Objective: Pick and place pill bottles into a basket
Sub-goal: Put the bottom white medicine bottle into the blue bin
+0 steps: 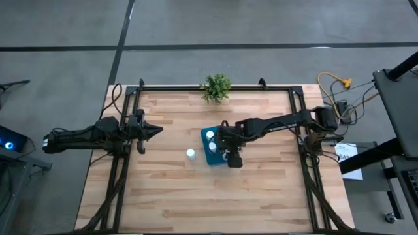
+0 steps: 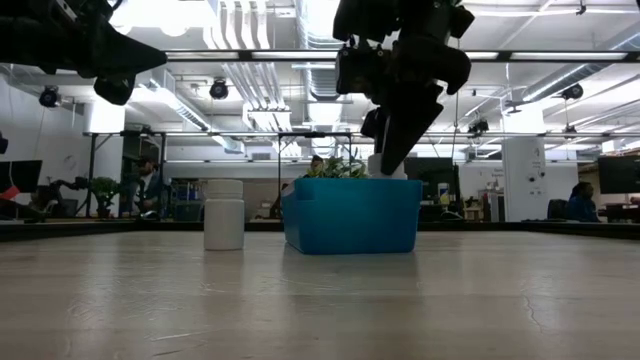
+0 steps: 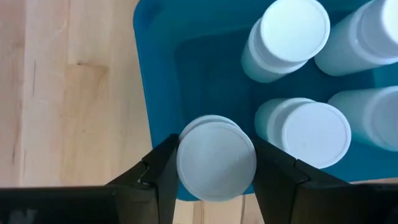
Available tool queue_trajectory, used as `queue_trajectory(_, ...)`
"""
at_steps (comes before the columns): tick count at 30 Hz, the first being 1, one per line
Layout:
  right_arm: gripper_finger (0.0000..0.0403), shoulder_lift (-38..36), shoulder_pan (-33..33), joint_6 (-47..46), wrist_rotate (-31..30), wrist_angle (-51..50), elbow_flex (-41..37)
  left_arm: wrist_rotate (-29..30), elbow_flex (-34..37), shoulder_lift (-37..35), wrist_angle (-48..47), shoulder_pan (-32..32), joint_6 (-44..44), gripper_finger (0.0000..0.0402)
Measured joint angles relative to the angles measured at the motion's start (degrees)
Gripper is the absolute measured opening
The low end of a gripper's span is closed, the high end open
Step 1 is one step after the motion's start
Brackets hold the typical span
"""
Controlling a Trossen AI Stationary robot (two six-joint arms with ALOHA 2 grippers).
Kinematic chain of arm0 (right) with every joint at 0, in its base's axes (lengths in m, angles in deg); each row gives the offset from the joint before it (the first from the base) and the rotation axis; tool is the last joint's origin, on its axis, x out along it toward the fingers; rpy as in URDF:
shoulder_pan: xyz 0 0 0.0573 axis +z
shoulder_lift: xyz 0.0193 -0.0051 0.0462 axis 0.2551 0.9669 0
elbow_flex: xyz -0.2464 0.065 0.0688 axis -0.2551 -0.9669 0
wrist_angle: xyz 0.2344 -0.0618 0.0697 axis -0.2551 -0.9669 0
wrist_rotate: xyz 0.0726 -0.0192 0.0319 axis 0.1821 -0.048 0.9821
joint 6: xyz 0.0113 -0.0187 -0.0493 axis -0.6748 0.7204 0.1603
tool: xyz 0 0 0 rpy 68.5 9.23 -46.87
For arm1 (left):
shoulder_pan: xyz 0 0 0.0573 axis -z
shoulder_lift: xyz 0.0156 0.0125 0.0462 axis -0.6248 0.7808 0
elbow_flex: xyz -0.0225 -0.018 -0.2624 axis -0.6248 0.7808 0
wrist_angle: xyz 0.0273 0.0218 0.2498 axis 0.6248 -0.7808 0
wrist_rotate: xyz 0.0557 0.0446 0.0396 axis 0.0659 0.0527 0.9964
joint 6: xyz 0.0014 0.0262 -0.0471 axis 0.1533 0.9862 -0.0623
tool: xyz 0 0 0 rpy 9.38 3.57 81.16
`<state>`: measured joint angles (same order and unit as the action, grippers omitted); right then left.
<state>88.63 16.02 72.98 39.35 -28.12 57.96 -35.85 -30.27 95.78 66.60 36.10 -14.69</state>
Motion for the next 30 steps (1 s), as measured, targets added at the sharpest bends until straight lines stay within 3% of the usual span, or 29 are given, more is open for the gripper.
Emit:
queue_trajectory(8, 0.015, 1.48, -0.02, 0.43, -2.71, 0.48, -0.02, 0.0, 0.02, 0.16, -0.03, 0.01, 0.01, 0.0)
queue_trajectory(30, 0.015, 1.5, 0.87, -1.53, -0.17, 2.6, -0.92, 0.02, 0.02, -0.22, 0.01, 0.02, 0.02, 0.0)
